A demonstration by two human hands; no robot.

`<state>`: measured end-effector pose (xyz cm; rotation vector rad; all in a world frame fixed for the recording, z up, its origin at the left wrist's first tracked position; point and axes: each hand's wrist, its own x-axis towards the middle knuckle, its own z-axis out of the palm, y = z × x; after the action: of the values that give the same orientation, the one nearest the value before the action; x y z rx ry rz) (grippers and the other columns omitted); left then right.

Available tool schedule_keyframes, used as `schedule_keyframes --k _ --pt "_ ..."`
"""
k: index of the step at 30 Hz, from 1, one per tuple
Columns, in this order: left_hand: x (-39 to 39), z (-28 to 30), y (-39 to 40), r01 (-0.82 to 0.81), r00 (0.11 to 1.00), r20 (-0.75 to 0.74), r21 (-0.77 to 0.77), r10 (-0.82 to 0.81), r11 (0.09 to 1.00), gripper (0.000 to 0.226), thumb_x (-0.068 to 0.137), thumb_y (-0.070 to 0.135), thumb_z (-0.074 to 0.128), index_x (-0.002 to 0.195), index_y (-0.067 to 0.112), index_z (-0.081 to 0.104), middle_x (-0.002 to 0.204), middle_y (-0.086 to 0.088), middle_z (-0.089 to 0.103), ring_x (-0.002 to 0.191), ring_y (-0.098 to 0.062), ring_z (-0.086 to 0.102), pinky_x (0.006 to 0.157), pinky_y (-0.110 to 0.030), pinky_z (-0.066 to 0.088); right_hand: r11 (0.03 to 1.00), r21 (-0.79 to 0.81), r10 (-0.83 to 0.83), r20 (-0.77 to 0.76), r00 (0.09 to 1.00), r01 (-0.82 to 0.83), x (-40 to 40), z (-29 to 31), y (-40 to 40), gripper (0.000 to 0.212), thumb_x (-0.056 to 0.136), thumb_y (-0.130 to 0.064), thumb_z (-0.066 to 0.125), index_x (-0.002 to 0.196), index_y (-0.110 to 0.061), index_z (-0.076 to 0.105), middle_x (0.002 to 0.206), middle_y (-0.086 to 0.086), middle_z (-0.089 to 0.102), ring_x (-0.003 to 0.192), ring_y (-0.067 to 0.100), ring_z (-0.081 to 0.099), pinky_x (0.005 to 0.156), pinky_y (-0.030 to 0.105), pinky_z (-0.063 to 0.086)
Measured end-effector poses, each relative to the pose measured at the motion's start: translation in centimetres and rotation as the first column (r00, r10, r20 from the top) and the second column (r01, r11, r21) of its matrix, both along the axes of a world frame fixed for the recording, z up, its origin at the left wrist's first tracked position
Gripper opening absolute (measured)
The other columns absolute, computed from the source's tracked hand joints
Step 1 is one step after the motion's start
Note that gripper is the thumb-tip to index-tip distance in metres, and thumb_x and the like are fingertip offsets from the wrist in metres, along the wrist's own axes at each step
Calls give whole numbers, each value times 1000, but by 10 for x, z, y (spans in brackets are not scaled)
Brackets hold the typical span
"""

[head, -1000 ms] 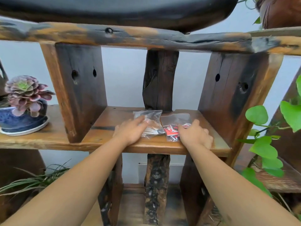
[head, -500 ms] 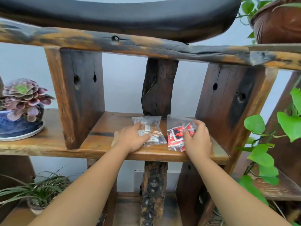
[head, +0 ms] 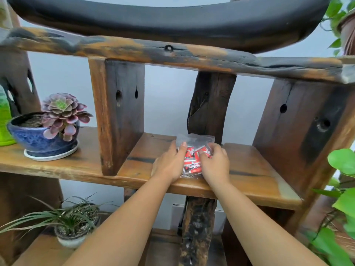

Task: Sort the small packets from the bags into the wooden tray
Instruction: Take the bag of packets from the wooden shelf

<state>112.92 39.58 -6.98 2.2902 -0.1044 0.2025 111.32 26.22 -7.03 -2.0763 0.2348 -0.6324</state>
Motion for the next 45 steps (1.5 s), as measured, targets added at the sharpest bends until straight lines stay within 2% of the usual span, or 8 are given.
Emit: schedule_keyframes --k 7,13,19,24,30,38,42,45 --pt "2 -1 -3 1 999 46 115 -6 993 48 88 60 38 128 33 43 127 1 64 114 -28 60 96 -44 45 949 -268 -169 0 986 163 -9 -3 9 56 86 -44 59 139 -28 47 141 1 48 132 26 35 107 46 29" --pt "2 -1 -3 40 997 60 99 -46 994 64 87 68 35 143 37 26 134 3 60 117 -25 61 96 -50 50 984 159 3 -446 895 76 10 12 -13 85 52 -74 63 117 -26 38 121 4 61 112 32 59 95 50 50" --pt "-3 1 -2 96 989 99 105 -107 990 60 91 59 41 142 39 16 137 4 57 116 -25 61 93 -49 51 975 150 199 -279 940 -162 17 -7 -22 56 49 -63 69 99 -53 45 105 -20 66 102 17 66 98 53 46" --pt "-5 -1 -1 164 978 128 16 -165 986 74 90 54 49 146 46 1 149 5 45 122 -25 56 95 -51 52 946 173 290 -67 955 -275 -5 -1 -25 58 68 -38 76 118 -39 47 116 -11 64 105 15 64 95 47 53" --pt "-8 -5 7 247 953 230 -221 -196 943 87 86 28 71 150 35 13 135 13 49 119 -8 53 88 -15 46 919 231 331 -11 943 -320 -8 -4 -31 104 54 -46 86 141 -42 29 142 -7 47 123 18 56 100 50 52" --pt "-15 -9 14 266 933 320 -303 -166 915 95 82 23 76 148 46 11 141 8 48 115 -11 60 90 -32 56 893 234 406 -53 912 -384 -11 -3 -35 115 52 -37 90 145 -42 23 128 -9 62 109 13 66 97 46 54" --pt "-17 -14 12 239 926 349 -251 -143 938 100 81 26 76 147 49 5 151 8 36 128 -13 50 103 -43 49 906 109 416 -57 908 -409 -16 -3 -27 90 68 -17 85 137 -38 31 118 -8 66 103 8 66 96 36 53" --pt "-17 -9 13 242 944 294 -314 -149 918 119 76 21 81 150 43 -10 154 10 31 117 -1 53 103 -31 46 904 43 425 36 905 -426 -20 -3 -25 98 77 -6 79 147 -39 19 109 -23 59 98 -3 62 86 13 48"
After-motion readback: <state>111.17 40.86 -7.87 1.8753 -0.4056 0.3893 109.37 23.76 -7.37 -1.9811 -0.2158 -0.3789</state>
